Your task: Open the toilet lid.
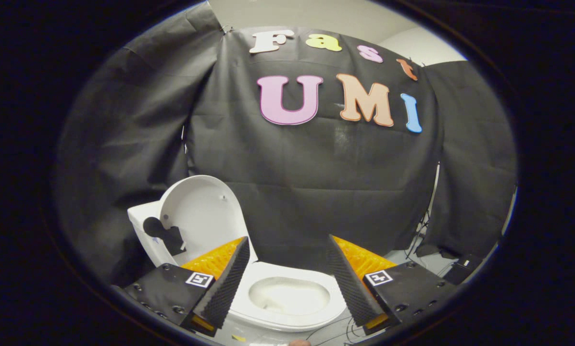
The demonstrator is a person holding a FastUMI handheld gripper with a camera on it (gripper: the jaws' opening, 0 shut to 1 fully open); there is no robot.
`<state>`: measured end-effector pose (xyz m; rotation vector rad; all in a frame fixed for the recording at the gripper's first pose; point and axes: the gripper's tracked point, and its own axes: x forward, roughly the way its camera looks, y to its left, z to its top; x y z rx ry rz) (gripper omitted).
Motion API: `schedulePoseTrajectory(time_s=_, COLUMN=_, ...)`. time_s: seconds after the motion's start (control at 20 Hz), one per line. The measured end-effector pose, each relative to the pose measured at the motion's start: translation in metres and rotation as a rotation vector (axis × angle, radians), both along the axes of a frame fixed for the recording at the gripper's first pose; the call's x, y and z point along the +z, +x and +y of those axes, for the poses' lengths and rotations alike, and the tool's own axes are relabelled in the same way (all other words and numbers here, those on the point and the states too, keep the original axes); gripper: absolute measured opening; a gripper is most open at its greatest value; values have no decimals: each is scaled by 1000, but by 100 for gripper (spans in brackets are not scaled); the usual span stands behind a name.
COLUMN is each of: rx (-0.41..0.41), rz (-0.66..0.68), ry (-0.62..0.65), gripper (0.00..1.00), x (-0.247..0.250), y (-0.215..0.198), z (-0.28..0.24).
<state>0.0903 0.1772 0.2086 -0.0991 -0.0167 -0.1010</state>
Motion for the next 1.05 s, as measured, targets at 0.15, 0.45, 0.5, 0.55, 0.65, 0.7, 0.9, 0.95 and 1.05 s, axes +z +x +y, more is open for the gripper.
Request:
schedulePoseTrajectory(time_s=0.15, rx=-3, rz=-2, ry=14, gripper=99, x=-3, y=-5, z=-9)
schedulePoseTrajectory(time_s=0.45, rx=2, rz=-28, ry=12, gripper=98, x=-2, y=-24, z=-27)
schedulePoseTrajectory(time_s=0.5, rx=0, rz=-35, ry=24, gripper=98, x=-1, y=-29, z=-31)
schedulePoseTrajectory(time_s=0.55, rx=0, rz=-43, ry=42, gripper=98, x=-1, y=-35, z=-34)
schedulePoseTrajectory(time_s=0.65, rx=3, rz=-44, ry=66, gripper=98, x=-7, y=-42, z=-38)
schedulePoseTrajectory(time_s=0.7, rx=1, rz=-41, ry=65, gripper=99, x=-10, y=-44, z=-42)
schedulePoseTrajectory(time_s=0.9, rx=-8, rz=-43, ry=96, gripper=99, x=-19, y=-54, z=-60)
schedulePoseTrajectory(time_s=0.95, rx=-19, rz=-62, ry=82, gripper=99, x=-18, y=-57, z=-65)
schedulePoseTrajectory(time_s=1.05, rx=-41, rz=-89, ry=56, gripper=99, x=-18, y=-62, z=-77)
